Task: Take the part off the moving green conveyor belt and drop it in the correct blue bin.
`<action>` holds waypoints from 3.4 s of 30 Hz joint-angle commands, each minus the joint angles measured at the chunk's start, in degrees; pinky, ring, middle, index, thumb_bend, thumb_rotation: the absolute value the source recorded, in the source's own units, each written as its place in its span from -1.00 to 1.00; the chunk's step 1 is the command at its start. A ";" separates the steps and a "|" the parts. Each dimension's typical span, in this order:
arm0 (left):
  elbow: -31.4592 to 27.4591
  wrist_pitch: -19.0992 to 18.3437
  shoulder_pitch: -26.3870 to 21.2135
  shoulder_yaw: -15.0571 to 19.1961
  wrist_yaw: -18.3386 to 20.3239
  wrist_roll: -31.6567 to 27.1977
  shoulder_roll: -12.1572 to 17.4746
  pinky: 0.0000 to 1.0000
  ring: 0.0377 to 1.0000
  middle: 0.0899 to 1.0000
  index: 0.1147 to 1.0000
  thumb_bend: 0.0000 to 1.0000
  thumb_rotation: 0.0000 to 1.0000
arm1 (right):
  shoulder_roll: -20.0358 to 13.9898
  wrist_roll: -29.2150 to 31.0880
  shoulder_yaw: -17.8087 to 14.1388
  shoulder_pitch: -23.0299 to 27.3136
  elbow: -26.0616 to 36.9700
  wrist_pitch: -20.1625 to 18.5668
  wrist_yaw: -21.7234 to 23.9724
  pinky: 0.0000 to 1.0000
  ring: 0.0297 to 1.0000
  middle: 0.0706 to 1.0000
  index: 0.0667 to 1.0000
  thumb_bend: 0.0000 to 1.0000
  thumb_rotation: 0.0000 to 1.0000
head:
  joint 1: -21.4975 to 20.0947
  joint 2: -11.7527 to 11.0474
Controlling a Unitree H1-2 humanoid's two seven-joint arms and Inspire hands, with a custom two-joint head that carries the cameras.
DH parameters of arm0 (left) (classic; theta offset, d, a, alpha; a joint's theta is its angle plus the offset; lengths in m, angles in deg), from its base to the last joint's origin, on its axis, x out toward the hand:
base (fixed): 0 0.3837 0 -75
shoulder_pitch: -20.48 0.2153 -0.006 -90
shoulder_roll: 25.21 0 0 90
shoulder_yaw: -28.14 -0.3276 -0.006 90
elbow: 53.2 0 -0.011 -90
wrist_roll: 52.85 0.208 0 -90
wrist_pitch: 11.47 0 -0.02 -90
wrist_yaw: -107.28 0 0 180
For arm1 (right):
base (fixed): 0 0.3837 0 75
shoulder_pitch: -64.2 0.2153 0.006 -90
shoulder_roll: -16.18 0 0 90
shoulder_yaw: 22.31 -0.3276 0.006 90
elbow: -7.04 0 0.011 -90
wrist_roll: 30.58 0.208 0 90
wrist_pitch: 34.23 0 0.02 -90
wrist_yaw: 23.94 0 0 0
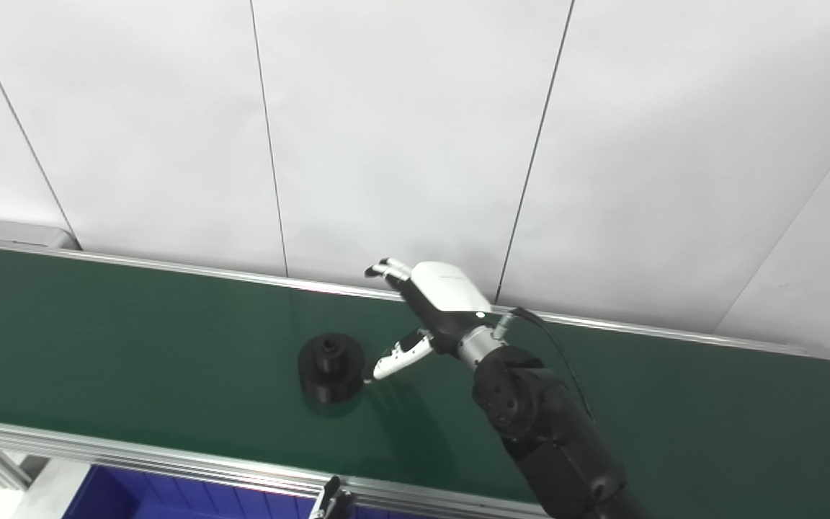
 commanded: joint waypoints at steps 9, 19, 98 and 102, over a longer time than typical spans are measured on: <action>-0.88 0.92 -1.04 -4.17 -0.85 1.38 -7.24 0.69 0.87 0.95 1.00 -0.17 0.34 | 1.65 -2.68 5.67 7.33 -8.56 2.50 -2.99 0.07 0.56 0.76 0.73 1.00 -0.44 | 1.11 -0.11; -2.25 -0.47 -0.53 -4.73 -1.53 3.06 -7.58 0.66 0.86 0.96 1.00 -0.15 0.33 | 1.79 -3.66 10.31 8.43 -13.67 4.10 -3.95 0.01 0.44 0.70 0.69 1.00 -0.48 | 1.89 -0.10; -23.49 -18.70 2.72 3.70 6.74 -9.03 7.28 0.87 0.90 0.97 1.00 -0.02 0.88 | -27.49 3.66 -22.52 -26.11 72.39 -3.06 44.56 -0.49 -0.22 -0.04 -0.09 0.03 -1.00 | -33.83 12.82; -25.47 -22.05 2.42 4.92 7.14 -9.90 8.63 0.83 0.87 0.95 1.00 0.05 0.88 | -21.12 4.33 -32.02 -40.01 72.40 5.11 39.61 -0.46 -0.23 -0.03 -0.09 0.03 -1.00 | -37.48 13.75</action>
